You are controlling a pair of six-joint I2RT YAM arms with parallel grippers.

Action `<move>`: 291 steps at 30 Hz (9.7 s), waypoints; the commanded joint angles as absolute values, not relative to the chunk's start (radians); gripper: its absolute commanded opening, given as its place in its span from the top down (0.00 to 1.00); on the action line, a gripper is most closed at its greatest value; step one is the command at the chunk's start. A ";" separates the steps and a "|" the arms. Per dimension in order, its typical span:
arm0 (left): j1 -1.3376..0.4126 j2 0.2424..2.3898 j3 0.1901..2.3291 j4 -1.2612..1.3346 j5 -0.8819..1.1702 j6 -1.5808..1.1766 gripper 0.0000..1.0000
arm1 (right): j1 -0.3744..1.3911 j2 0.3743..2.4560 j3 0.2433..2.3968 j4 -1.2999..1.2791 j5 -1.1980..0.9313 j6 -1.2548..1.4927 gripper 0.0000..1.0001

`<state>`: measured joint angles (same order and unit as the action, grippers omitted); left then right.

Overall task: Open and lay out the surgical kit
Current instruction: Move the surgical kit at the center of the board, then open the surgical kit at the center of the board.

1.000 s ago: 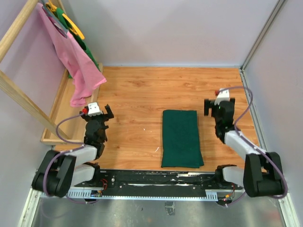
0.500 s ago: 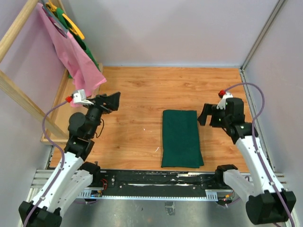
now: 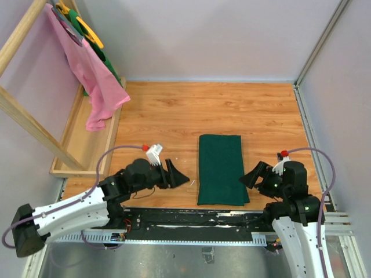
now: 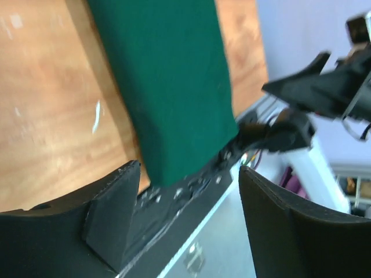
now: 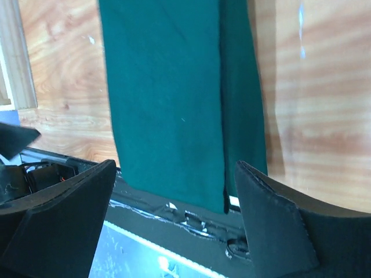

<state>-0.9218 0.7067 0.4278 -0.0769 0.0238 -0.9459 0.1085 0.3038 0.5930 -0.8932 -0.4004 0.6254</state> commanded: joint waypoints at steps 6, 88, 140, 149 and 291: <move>-1.155 0.898 0.334 0.015 -0.208 -1.144 0.37 | 0.104 0.324 0.430 -0.893 -0.366 0.787 0.26; -0.577 2.171 1.522 -0.156 0.013 -0.704 1.00 | 0.087 1.579 0.846 -0.092 -0.291 0.785 0.82; -0.999 2.286 2.087 -0.540 -0.415 -0.273 0.25 | -0.252 1.199 0.956 -0.312 -0.476 0.631 0.15; -1.028 2.361 2.128 -0.552 -0.376 -0.257 0.24 | -0.264 1.229 0.938 -0.293 -0.496 0.610 0.15; -0.387 2.392 1.967 -0.102 0.113 -0.399 0.36 | 0.074 2.507 2.206 -0.369 -0.558 0.392 0.75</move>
<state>-0.3836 2.4191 1.9675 -0.1349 0.0929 -0.3977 0.0624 2.5401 2.2284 -0.3901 -0.5728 0.4030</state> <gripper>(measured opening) 0.647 0.282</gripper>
